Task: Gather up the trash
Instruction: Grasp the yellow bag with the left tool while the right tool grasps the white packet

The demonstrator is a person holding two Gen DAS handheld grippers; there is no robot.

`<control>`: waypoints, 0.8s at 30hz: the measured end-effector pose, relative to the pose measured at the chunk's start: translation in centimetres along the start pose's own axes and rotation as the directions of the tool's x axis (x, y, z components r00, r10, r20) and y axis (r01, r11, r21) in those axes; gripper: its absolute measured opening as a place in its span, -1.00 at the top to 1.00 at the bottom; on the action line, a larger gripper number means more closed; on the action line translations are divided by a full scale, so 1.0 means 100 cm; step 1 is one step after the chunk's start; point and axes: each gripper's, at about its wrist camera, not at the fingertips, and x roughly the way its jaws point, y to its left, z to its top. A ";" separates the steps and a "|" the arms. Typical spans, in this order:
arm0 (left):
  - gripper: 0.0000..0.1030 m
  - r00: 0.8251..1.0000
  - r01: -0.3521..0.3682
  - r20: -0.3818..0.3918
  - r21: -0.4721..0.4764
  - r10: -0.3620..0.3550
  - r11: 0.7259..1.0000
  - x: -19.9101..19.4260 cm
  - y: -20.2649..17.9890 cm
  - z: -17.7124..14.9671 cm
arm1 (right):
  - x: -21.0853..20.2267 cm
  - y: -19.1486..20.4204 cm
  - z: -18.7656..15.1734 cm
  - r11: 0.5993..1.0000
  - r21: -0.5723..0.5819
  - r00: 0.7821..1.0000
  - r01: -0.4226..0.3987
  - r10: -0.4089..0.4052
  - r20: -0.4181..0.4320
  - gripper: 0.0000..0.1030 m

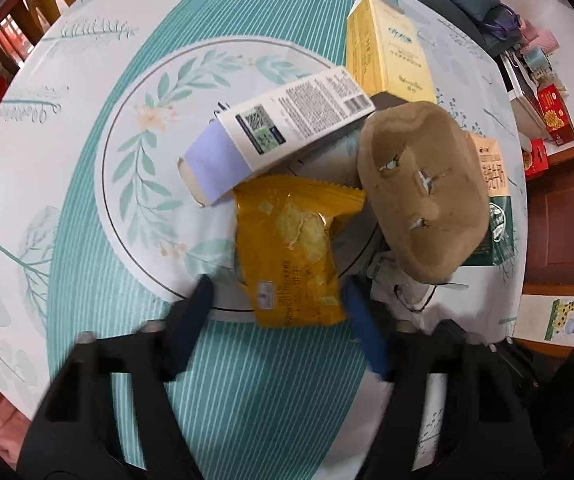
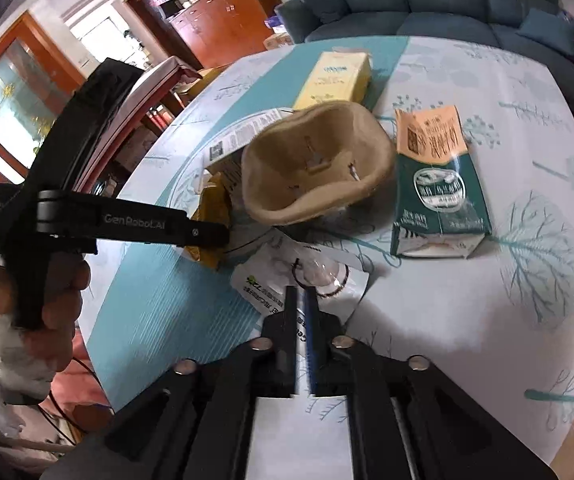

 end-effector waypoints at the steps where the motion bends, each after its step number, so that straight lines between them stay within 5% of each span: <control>1: 0.30 1.000 -0.010 -0.012 -0.004 0.010 1.000 0.004 0.001 -0.001 | -0.001 0.003 0.001 1.000 -0.021 1.000 0.008 -0.008 0.003 0.45; 5: 0.60 1.000 -0.012 0.024 -0.009 0.012 1.000 0.002 0.006 -0.005 | 0.000 0.013 0.007 0.994 -0.102 0.999 0.030 -0.027 0.028 0.21; 15: 0.66 0.999 -0.012 0.031 -0.013 0.013 1.000 -0.012 0.024 -0.029 | 0.036 0.036 0.002 0.941 -0.327 0.994 0.082 -0.103 -0.047 0.01; 19: 0.66 1.000 -0.006 0.031 0.009 0.006 1.000 -0.019 0.024 -0.039 | 0.040 0.044 0.000 0.914 -0.377 0.986 0.151 -0.165 -0.002 0.44; 24: 0.66 0.999 0.012 0.038 0.058 -0.014 0.998 -0.031 0.019 -0.045 | 0.036 0.039 0.008 0.955 -0.265 0.990 0.130 -0.138 -0.014 0.88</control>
